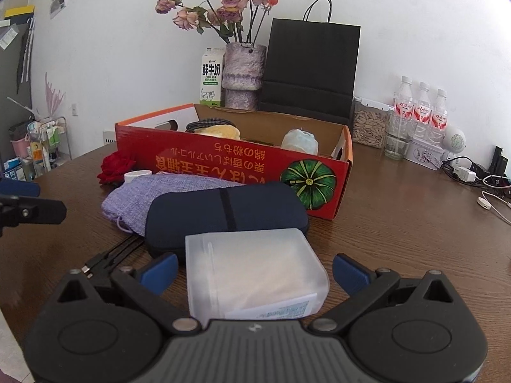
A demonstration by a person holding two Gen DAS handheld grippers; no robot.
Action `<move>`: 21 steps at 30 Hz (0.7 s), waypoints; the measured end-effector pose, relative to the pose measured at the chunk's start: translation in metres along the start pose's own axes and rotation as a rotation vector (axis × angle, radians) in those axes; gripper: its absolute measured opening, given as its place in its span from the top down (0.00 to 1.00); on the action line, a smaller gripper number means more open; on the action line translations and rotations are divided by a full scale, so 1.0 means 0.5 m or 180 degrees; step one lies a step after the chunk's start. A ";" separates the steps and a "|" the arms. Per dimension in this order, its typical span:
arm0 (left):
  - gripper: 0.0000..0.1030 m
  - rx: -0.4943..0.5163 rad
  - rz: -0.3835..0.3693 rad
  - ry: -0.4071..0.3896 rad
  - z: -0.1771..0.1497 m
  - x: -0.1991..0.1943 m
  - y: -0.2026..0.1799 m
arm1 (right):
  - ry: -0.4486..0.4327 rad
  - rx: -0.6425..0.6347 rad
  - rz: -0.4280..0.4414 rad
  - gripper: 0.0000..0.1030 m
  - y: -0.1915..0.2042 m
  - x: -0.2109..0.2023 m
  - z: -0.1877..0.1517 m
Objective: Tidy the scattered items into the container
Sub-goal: 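Grasp the white bottle cap with the left gripper while the right gripper grasps the white container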
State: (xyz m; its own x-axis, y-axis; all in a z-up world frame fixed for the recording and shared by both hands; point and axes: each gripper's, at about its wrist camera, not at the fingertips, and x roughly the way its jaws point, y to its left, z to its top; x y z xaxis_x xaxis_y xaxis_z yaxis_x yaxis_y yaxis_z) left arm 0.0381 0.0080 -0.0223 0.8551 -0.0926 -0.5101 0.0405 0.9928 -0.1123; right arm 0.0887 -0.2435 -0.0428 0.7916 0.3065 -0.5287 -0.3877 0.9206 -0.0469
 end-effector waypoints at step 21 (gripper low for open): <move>0.00 0.0117 0.0060 0.0166 0.003 0.055 -0.005 | -0.0040 0.0438 0.0276 0.18 -0.033 0.003 -0.014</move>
State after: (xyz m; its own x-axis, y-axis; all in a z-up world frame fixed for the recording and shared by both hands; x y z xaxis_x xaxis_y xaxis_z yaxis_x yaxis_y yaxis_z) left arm 0.0622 0.0033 -0.0348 0.8280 -0.0768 -0.5555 0.0445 0.9965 -0.0714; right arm 0.0930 -0.2599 -0.0487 0.7642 0.3884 -0.5149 -0.3871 0.9148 0.1155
